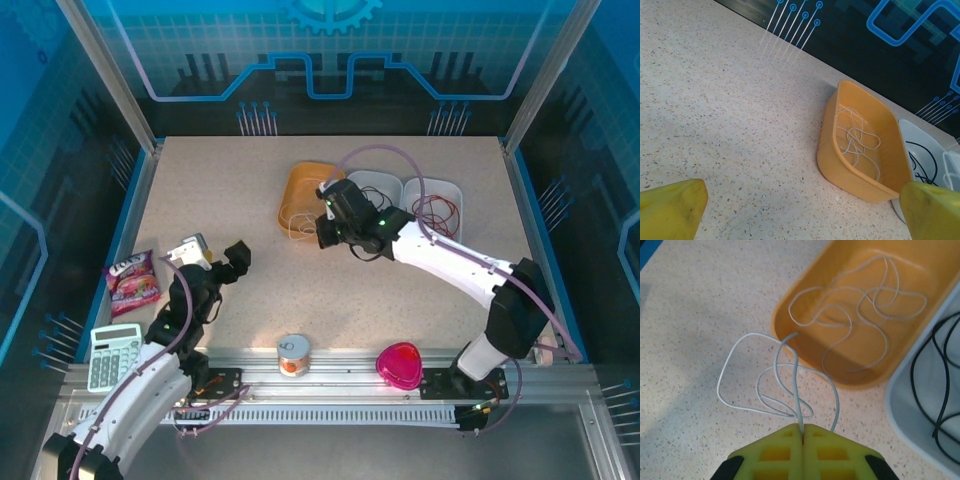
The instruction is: Untangle the cables
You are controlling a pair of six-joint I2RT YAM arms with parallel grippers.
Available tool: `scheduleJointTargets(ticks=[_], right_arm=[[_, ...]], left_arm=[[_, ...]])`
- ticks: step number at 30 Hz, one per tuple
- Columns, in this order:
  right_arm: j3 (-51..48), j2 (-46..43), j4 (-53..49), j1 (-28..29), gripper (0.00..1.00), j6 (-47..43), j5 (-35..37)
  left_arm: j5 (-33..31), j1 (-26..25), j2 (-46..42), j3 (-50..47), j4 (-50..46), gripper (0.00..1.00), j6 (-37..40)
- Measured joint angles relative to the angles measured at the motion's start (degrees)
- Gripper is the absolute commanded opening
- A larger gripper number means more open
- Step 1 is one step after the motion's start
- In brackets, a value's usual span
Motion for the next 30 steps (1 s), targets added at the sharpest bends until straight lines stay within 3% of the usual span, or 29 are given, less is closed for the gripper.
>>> scheduleJointTargets(ticks=[10,26,30], right_arm=[[16.70,9.90,-4.02,-1.03,0.00,-3.87,0.22],[37.29,30.69,-12.09,-7.21,0.00,-5.57,3.48],[39.47,33.62,-13.49,-7.98,0.12,-5.55,3.50]], left_arm=[[0.66,0.00,-0.42,-0.50,-0.15,0.99,-1.33],[1.31,0.00,-0.42,-1.01,-1.16,0.99,-1.49],[1.33,0.00,-0.42,-1.01,-1.64,0.99,-1.49]])
